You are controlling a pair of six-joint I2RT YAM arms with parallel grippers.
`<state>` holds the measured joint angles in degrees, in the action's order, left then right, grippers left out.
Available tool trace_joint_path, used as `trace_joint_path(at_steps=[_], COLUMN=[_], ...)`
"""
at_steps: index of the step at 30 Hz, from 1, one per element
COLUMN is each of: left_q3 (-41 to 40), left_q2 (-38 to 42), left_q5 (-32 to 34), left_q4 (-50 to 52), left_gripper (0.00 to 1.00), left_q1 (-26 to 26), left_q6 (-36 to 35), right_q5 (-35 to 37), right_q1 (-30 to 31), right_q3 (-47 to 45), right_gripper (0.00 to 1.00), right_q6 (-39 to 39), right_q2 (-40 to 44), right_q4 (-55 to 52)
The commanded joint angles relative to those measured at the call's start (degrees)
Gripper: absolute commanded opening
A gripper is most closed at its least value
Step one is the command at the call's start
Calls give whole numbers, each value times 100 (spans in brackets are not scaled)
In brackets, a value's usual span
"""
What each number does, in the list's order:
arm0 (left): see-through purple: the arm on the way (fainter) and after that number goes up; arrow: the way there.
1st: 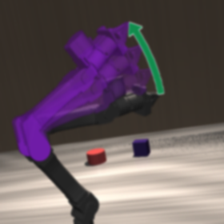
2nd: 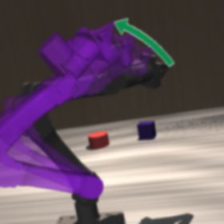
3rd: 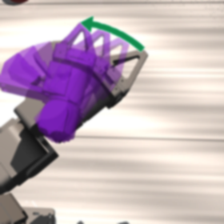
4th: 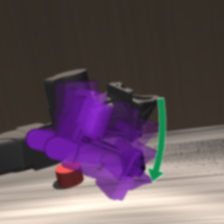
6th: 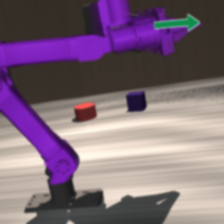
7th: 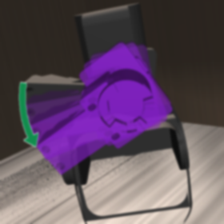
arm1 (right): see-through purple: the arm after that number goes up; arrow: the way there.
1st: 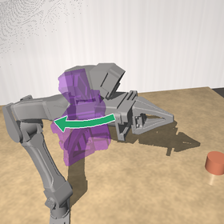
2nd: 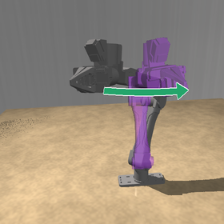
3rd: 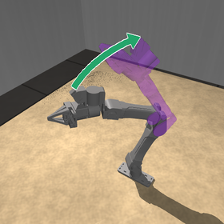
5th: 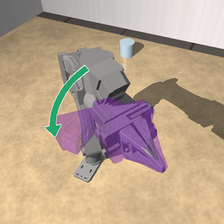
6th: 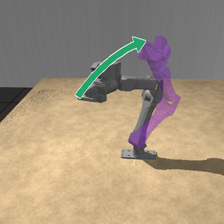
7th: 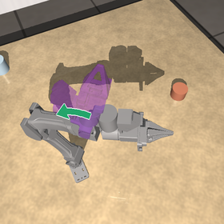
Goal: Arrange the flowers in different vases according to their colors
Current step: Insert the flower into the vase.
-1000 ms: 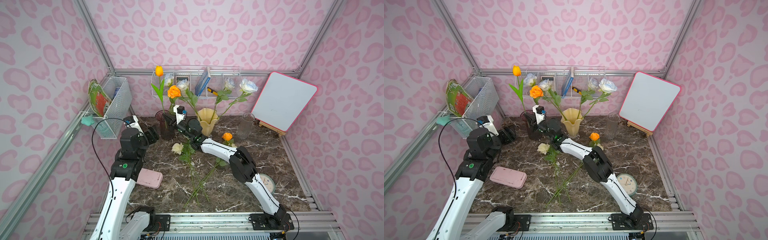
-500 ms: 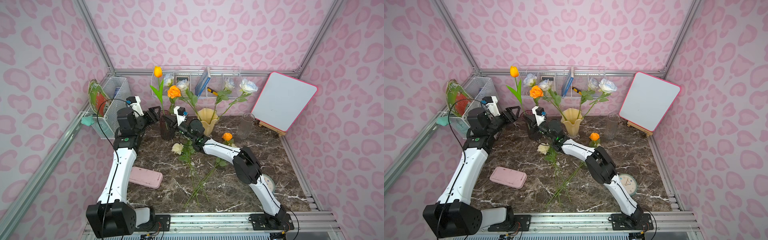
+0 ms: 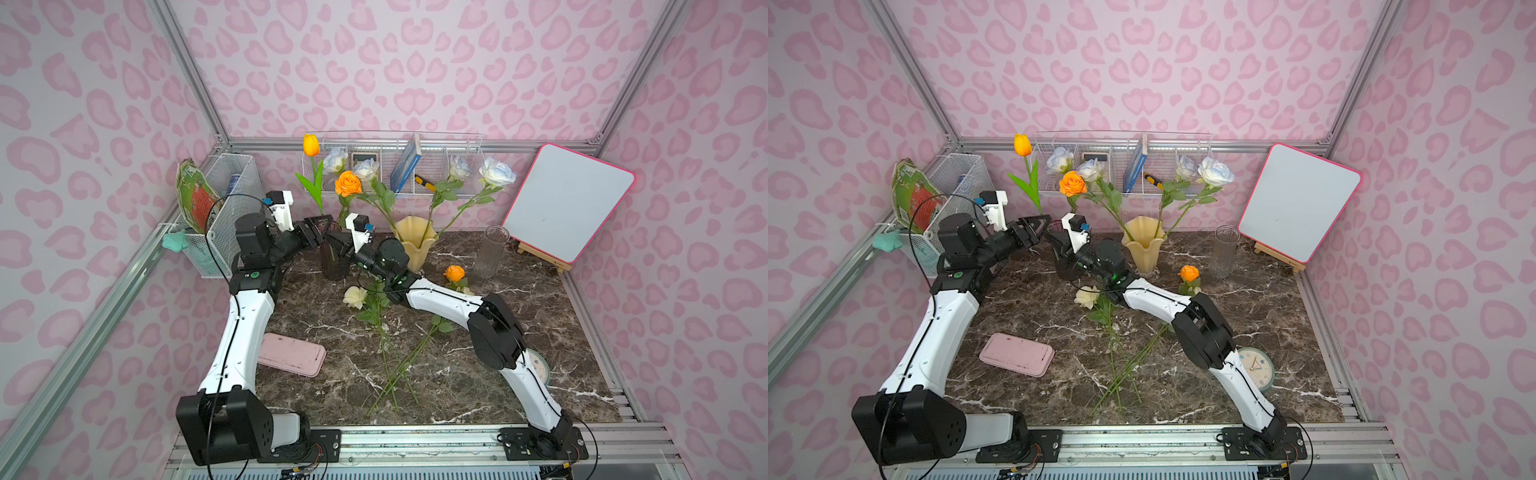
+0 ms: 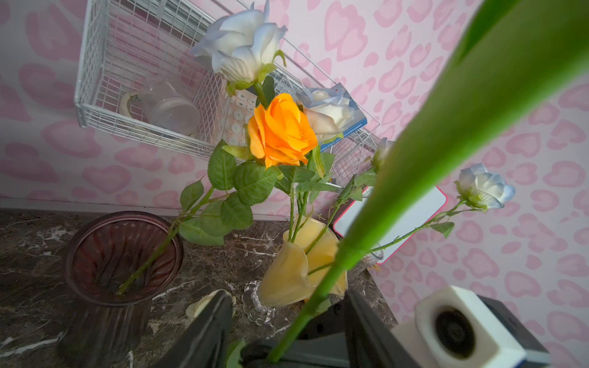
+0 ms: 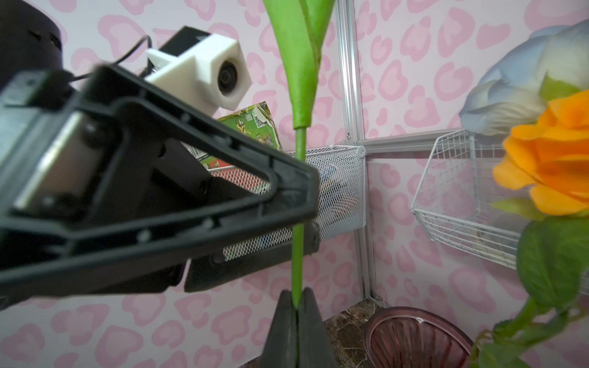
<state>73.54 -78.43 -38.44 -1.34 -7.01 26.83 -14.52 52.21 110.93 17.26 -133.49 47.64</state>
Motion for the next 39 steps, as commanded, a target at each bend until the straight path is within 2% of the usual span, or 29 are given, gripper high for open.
trace_joint_path(at_steps=[1,4,8,10,11,14,17,20,22,25,30,34,39], left_q3=[143,283,416,495,552,715,808,938,1198,1392,1227,816,937], left_q2=[-163,-387,-517,-493,-489,-521,-601,-673,-765,-959,-1167,-1218,-1598], left_q5=[-131,-391,-542,-510,-482,-430,-336,-257,-140,5,501,1121,1661], left_q4=[-244,-439,-565,-485,-393,-197,-184,-124,22,-84,-708,-1448,-1640], left_gripper=[42,22,4,0,0,0,0,0,0,0,0,0,0], left_q1=[-11,-11,-11,-9,-10,-9,-9,-12,-11,-10,-1,105,313], left_q6=[-29,8,9,-80,-166,-362,-449,-700,-903,-1093,-1387,-1613,-2106], right_q5=[-115,-147,-211,-261,-263,-248,-333,-167,-88,-54,-213,-311,-431], right_q1=[29,36,52,38,36,-17,-83,-92,-119,-137,-29,227,508], right_q3=[-19,-9,-31,-111,-211,-639,-1235,-2258,-2973,-3935,-5298,-5445,-5585], right_gripper=[0,0,0,0,5,8,49,82,90,92,92,92,92], right_q6=[-103,-76,-56,-81,-86,81,155,164,170,295,540,336,356], right_q2=[70,69,88,158,206,493,848,1445,1827,2371,3334,3802,4165], right_q4=[17,-17,-50,-62,-62,78,189,518,750,685,627,-132,-746])
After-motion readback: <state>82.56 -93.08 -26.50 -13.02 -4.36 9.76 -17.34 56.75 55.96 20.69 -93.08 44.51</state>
